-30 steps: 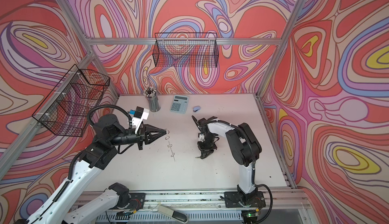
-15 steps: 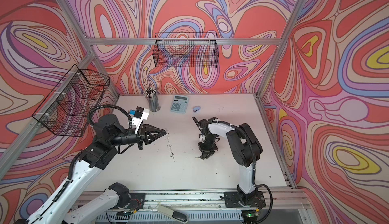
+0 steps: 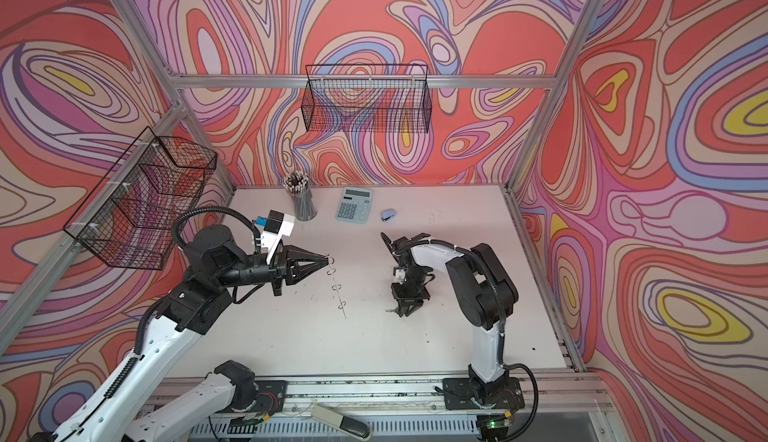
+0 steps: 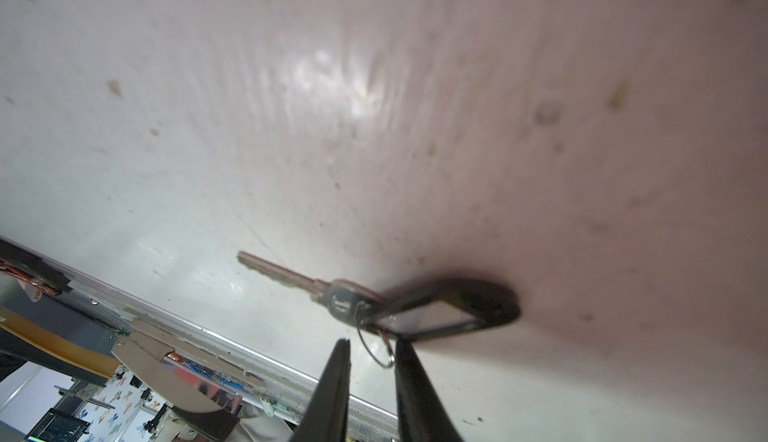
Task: Attach keys to a key ring
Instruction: Pick up the key from the center of the table.
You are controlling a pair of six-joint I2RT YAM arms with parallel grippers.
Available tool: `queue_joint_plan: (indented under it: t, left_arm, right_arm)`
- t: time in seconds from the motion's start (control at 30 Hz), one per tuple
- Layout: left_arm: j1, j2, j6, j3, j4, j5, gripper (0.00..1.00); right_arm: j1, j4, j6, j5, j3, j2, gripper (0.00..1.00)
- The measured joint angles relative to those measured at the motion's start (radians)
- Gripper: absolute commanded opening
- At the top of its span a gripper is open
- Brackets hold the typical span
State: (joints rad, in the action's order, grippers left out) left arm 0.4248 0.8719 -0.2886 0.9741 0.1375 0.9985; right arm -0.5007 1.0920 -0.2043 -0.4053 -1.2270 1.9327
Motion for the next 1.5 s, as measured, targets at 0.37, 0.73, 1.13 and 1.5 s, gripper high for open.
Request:
queue_joint_plan:
  t: [0.37,0.73,1.13,1.5]
  left_arm:
    - [0.0,0.0,0.0,0.0,0.0,0.0,0.0]
    - [0.0,0.0,0.0,0.0,0.0,0.0,0.0]
    - [0.0,0.0,0.0,0.0,0.0,-0.005,0.0]
    - [0.0,0.005,0.008,0.019,0.002,-0.127,0.0]
  right_arm:
    - [0.0,-0.021,0.002,0.0,-0.009,0.001,0.1]
    - [0.0,-0.048,-0.003,0.006,0.014,-0.025,0.0]
    - [-0.007,-0.264,0.009,0.123,0.058,-0.384,0.0]
    - [-0.011,-0.99,0.003,0.035,0.342,-0.726,0.0]
